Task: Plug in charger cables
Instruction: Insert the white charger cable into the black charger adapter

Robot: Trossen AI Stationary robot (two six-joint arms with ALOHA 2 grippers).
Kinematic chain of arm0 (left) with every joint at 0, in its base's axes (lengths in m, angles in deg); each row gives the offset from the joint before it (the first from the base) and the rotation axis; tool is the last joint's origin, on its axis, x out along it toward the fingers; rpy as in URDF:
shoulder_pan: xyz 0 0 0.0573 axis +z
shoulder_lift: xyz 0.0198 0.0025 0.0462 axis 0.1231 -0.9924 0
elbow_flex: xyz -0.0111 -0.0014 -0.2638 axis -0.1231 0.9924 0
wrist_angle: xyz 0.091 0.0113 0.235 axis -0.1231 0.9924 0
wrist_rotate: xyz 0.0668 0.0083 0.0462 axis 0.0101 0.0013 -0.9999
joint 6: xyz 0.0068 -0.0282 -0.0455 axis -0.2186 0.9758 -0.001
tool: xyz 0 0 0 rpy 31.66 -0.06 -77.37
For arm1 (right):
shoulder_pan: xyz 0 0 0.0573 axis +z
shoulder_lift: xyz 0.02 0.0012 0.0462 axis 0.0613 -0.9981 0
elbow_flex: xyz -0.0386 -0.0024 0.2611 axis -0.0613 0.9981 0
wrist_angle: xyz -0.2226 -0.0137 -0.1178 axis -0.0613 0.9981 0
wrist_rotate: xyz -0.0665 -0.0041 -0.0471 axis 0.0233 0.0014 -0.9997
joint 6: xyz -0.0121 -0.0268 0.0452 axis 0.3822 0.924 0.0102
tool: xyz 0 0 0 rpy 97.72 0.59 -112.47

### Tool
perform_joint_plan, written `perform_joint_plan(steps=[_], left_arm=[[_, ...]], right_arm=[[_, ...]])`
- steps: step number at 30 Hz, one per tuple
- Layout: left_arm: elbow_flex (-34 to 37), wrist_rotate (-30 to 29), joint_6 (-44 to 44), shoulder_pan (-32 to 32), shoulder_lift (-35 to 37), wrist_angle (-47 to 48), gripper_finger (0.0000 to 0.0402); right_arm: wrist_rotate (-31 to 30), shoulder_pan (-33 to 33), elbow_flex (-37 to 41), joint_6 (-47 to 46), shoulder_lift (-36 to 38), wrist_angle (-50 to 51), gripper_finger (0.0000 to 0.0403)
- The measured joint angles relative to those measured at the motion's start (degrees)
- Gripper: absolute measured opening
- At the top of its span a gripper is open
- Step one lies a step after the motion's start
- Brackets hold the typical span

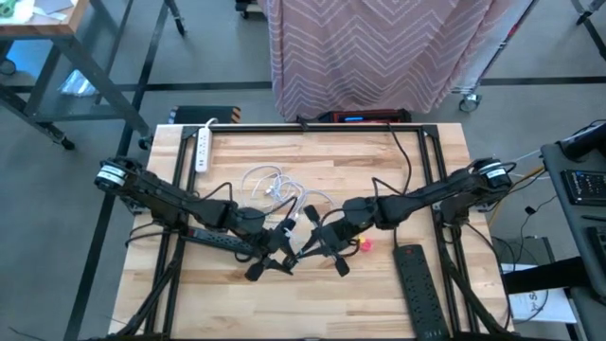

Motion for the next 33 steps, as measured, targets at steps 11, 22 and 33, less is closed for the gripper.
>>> perform_joint_plan(steps=[11,22,33], left_arm=[[0.84,-6.39,5.94,0.03,-8.29,3.63,0.0147],[-3.35,-17.44,12.6,-1.87,-19.26,3.12,0.0145],[-8.66,-46.94,2.56,-11.03,-22.52,3.08,0.0137]], right_arm=[[-17.17,2.93,13.7,-9.33,7.54,-0.51,0.0],[-24.2,2.91,25.82,-25.67,-2.76,-20.31,0.0],[-24.3,3.26,26.21,-25.63,-2.88,-21.18,0.0]])
